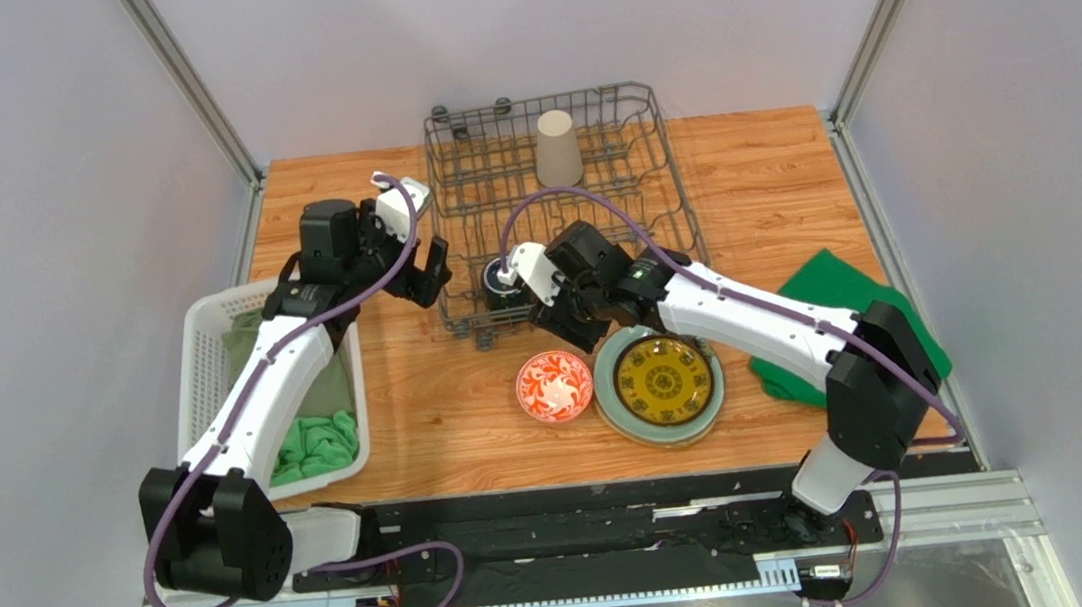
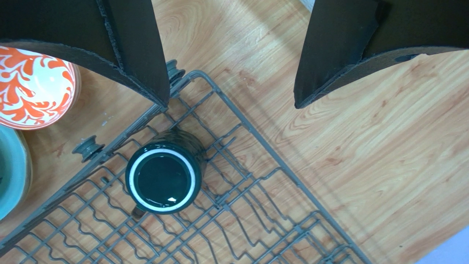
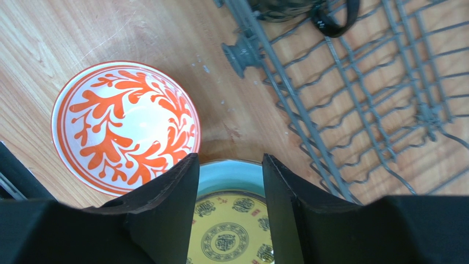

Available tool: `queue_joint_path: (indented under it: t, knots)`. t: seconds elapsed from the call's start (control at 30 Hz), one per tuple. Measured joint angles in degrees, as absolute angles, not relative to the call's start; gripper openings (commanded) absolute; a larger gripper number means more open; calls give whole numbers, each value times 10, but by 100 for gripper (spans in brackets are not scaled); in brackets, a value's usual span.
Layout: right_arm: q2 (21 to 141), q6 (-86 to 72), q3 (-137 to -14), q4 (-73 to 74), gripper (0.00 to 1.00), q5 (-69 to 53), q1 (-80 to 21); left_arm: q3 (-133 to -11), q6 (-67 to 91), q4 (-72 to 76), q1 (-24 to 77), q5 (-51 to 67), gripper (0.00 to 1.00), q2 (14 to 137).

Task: Unload the mixed dishes from the dish rack
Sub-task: Place the bowl at the center of the board, then pick up the cup from the dish rack.

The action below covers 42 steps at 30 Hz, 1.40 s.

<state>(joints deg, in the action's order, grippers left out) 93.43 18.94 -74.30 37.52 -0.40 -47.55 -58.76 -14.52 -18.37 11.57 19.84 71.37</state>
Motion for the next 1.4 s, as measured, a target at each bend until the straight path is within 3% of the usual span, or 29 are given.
queue_joint_path:
  t: [0.07, 0.23, 0.27, 0.3, 0.33, 0.47, 0.63, 1.0, 1.4]
  knots:
    - [915, 189, -743, 375, 59, 5, -471, -607, -146, -194, 118, 207, 93, 734]
    - [865, 184, -741, 369, 64, 17, -438, -648, -167, -210, 140, 208, 93, 760]
    - [855, 182, -738, 364, 66, 18, -426, -655, -171, -213, 153, 208, 93, 765]
    - [844, 178, -734, 359, 77, 19, -411, -666, -174, -218, 161, 208, 93, 772]
    - [841, 175, -731, 357, 82, 20, -408, -674, -176, -220, 166, 208, 93, 778]
    - [823, 163, -730, 348, 86, 17, -352, -707, -177, -225, 178, 209, 93, 809]
    - [830, 165, -739, 346, 98, 17, -318, -710, -177, -226, 178, 209, 93, 819]
    - [981, 180, -903, 327, 98, -25, -285, -698, -180, -216, 178, 188, 92, 814]
    - [1092, 270, -935, 334, 80, -146, -283, -625, -199, -203, 165, 166, 93, 746]
